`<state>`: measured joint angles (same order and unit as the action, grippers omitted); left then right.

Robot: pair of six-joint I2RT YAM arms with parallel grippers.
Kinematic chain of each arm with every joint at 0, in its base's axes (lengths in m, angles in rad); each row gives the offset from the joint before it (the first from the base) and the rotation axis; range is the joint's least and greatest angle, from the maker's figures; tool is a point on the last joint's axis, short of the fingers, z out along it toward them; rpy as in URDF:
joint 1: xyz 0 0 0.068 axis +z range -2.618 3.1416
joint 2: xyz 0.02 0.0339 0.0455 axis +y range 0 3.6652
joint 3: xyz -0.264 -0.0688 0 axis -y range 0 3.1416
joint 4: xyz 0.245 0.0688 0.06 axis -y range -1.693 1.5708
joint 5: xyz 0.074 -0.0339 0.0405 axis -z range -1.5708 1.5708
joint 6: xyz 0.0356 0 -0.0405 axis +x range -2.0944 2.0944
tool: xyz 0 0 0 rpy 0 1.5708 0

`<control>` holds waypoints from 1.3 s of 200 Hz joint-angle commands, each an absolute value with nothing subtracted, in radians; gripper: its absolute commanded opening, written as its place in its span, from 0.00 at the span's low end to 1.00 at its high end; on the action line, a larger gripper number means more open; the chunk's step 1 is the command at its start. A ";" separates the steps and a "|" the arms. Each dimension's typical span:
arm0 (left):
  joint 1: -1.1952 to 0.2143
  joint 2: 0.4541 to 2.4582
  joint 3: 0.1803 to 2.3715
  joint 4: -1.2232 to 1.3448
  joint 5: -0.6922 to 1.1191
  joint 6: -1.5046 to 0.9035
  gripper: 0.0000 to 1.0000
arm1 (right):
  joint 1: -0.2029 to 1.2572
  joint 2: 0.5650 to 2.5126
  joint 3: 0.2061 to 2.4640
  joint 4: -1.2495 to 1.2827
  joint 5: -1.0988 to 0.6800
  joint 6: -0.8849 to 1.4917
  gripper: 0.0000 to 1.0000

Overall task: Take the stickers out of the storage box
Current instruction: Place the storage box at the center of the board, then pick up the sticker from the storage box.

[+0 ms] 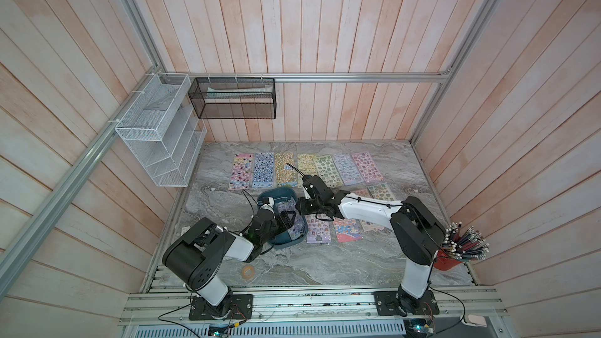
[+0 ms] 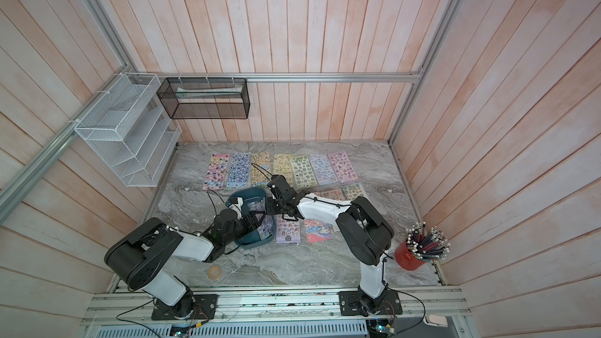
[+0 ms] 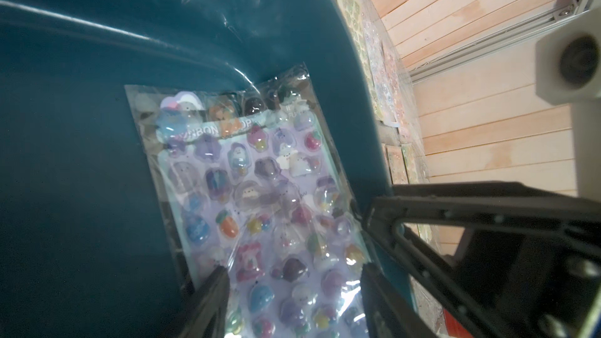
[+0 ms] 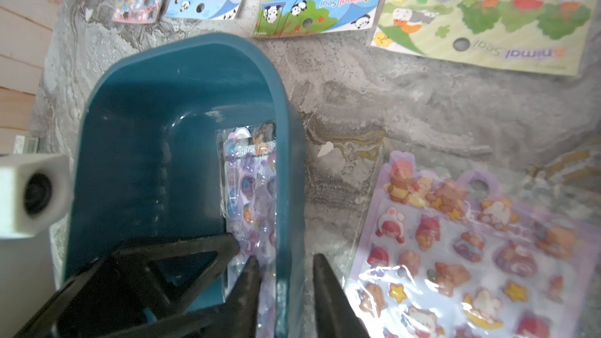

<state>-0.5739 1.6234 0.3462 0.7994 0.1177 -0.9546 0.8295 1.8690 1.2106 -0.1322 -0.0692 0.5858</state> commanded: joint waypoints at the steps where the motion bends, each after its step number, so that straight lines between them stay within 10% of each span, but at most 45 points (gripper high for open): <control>1: -0.568 1.646 0.340 0.753 0.115 -0.960 0.67 | 0.824 1.851 1.242 -0.168 -0.056 0.566 0.41; 117: -0.567 1.657 0.363 0.879 0.141 -0.939 0.67 | 0.767 1.746 1.259 -0.276 -0.090 0.512 0.60; 178: -0.569 1.687 0.391 0.943 0.161 -0.942 0.66 | 0.766 1.732 1.255 -0.314 -0.152 0.506 0.37; 260: -0.571 1.707 0.404 0.988 0.170 -0.950 0.65 | 0.788 1.684 1.218 -0.345 -0.201 0.500 0.38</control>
<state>-0.5701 1.7035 0.3855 0.9581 0.1539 -0.9546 0.7765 1.6901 1.2381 -0.3149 -0.1722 0.5114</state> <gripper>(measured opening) 0.652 0.389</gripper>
